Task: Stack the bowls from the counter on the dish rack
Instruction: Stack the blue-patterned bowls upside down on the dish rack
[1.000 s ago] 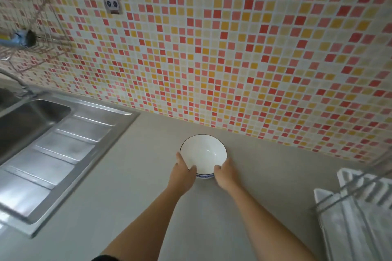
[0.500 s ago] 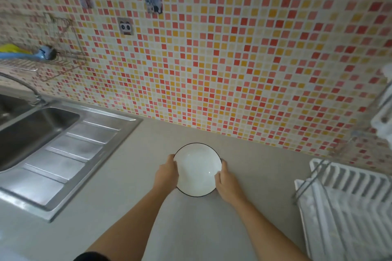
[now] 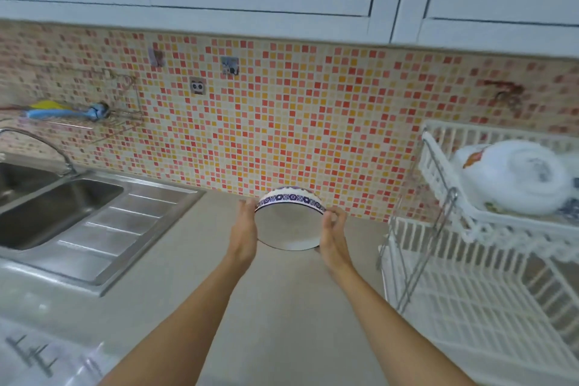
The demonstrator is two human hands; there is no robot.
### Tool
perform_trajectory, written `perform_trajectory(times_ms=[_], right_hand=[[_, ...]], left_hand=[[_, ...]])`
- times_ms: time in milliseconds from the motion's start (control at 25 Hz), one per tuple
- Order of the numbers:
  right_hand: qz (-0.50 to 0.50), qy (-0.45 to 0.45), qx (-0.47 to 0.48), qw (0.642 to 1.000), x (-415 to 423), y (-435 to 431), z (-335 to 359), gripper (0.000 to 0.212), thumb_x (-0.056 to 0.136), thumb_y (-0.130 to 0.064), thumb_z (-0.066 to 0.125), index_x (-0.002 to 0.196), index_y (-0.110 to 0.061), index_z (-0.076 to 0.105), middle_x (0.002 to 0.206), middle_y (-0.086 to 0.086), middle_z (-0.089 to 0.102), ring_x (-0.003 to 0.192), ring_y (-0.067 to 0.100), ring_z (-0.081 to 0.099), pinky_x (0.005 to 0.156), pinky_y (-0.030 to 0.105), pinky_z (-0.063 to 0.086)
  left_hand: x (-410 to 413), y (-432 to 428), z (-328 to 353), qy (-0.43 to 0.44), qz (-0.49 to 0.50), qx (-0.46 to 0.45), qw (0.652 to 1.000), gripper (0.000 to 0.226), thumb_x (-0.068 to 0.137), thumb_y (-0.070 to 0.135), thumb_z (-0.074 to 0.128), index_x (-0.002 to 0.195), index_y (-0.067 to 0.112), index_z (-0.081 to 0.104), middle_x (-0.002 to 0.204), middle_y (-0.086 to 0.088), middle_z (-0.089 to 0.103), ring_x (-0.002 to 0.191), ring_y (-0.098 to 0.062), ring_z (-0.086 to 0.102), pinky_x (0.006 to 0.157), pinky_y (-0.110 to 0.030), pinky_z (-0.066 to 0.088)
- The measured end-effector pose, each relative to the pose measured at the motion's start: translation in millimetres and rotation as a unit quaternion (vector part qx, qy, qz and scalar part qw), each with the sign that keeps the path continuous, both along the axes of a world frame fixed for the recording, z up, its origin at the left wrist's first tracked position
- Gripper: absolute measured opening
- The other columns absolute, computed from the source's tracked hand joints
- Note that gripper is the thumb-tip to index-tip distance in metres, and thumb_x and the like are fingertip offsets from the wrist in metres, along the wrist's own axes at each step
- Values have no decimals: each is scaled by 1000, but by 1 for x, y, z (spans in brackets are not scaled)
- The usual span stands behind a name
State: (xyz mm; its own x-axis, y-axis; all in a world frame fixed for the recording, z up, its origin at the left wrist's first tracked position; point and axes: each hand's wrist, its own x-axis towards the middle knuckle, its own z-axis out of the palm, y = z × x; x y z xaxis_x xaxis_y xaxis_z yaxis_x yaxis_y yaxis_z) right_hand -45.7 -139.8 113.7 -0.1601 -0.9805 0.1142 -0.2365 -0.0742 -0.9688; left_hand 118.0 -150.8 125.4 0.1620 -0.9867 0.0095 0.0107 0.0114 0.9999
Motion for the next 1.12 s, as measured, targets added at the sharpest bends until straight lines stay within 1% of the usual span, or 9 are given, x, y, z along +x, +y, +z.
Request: perform_trajectory(times_ms=[80,240,360,480,640,760,840,1000,1120], right_hand=[[2,-3,-32,999,-10,21,24,38,75,-77,21,97,-48,31,91,-12,54,89,21,58,91,57,50],[19,-44,-109,993,-30,49,74,32,70,-77,36,95,-56,36,105,-17,55,101,12,58,95,54,49],[46,-47,-175,982,-49,67,115,41,73,-70,43,111,-60,36,125,-16,53,117,9,55,102,46,46],[42,-32,-240,969,-85,82,154,44,72,-69,48,114,-64,37,119,-30,54,119,7,54,104,44,46],[34,22,-271,962,-169,104,194,87,59,-78,62,135,-44,36,126,-20,57,117,8,58,101,39,48],[15,65,-282,957,-244,121,211,102,53,-80,67,138,-30,41,126,-10,61,112,10,64,90,33,54],[11,78,-291,953,-294,133,218,98,51,-75,72,134,-34,42,121,-18,62,106,3,66,82,24,56],[12,153,-287,946,-381,149,222,96,46,-64,82,131,-42,44,124,-26,59,113,2,61,87,24,56],[1,236,-273,933,-438,148,215,95,46,-54,87,128,-55,39,134,-16,53,122,0,54,99,28,51]], left_hand=[[-10,16,22,-13,-7,-32,999,65,76,73,30,112,20,44,116,-2,57,114,-26,54,102,-53,42],[-32,36,65,8,-38,-115,993,43,75,63,35,104,32,41,109,4,51,109,-22,51,104,-53,40],[-53,45,104,47,-73,-203,975,60,77,56,40,125,21,47,117,0,57,106,-14,59,89,-30,53],[-89,55,151,82,-127,-280,948,54,79,47,43,122,18,53,107,6,63,88,2,63,71,-14,53],[-154,63,183,91,-180,-330,922,66,67,54,44,125,22,52,115,8,62,99,0,61,81,-14,52],[-216,63,192,32,-229,-342,911,69,76,53,38,136,21,46,134,3,56,122,-10,53,103,-27,43],[-261,68,197,-15,-246,-338,909,65,76,50,38,135,24,44,131,0,54,122,-16,50,102,-33,40],[-336,80,195,-77,-316,-306,895,73,74,50,69,134,32,32,119,17,52,104,3,57,78,-15,55],[-385,75,188,-166,-322,-315,878,97,70,38,80,146,29,21,135,17,45,117,2,51,89,-9,50]])
